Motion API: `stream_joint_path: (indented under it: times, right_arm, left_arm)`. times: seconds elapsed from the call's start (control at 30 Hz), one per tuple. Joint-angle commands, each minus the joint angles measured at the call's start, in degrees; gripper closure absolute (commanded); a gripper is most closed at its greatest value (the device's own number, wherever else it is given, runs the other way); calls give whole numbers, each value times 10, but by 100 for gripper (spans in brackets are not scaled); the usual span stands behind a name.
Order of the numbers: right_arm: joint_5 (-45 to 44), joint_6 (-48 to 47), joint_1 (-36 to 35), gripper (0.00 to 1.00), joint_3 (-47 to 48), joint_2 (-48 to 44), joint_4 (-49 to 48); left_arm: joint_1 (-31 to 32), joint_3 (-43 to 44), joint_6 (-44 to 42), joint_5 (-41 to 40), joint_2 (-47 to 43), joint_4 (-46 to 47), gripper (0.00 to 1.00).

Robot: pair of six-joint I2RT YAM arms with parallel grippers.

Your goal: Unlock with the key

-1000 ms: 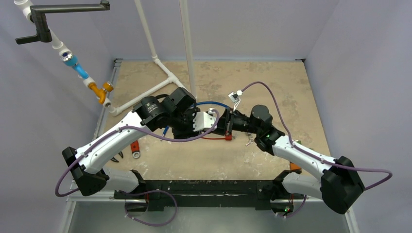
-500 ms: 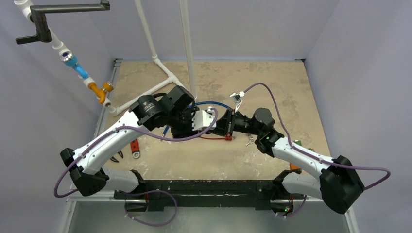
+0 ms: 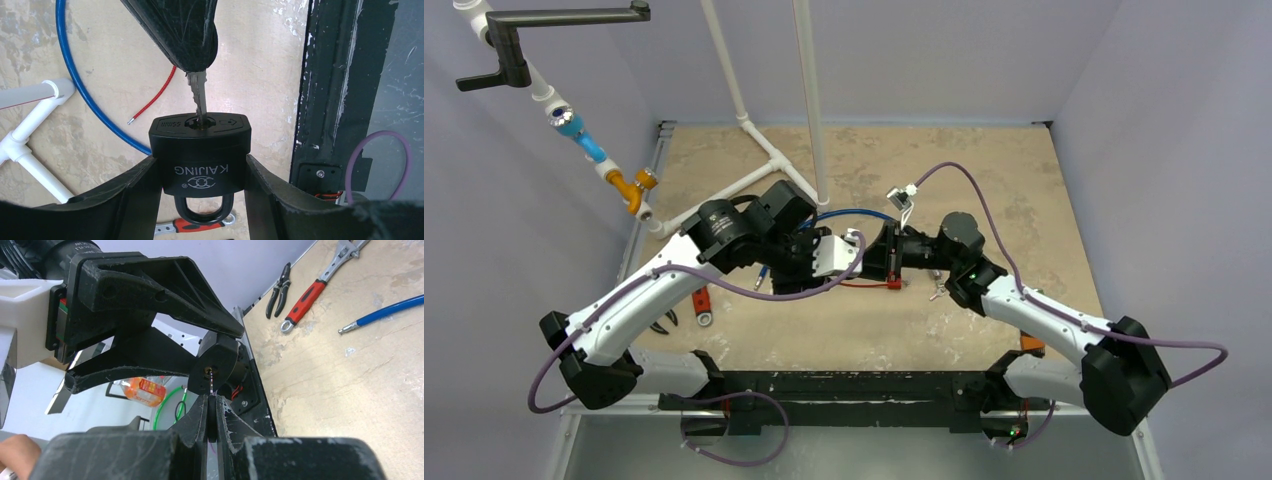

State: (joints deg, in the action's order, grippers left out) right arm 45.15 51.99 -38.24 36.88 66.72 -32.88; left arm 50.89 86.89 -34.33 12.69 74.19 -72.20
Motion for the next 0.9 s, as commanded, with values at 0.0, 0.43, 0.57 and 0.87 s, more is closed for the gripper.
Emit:
stream_joint_path:
  times: [0.0, 0.43, 0.57, 0.87]
  right_arm:
    - [-32, -18, -4, 100, 36, 10, -5]
    - [-122, -26, -32, 100, 1, -54, 27]
    - [-139, -27, -37, 100, -2, -59, 27]
    - [-108, -33, -37, 100, 6, -32, -8]
  left_arm:
    - [10, -6, -17, 73, -14, 82, 100]
    - [9, -8, 58, -36, -5, 158, 100]
    - [9, 6, 63, -15, 2, 148, 100]
    - [11, 6, 3, 78, -2, 103, 100]
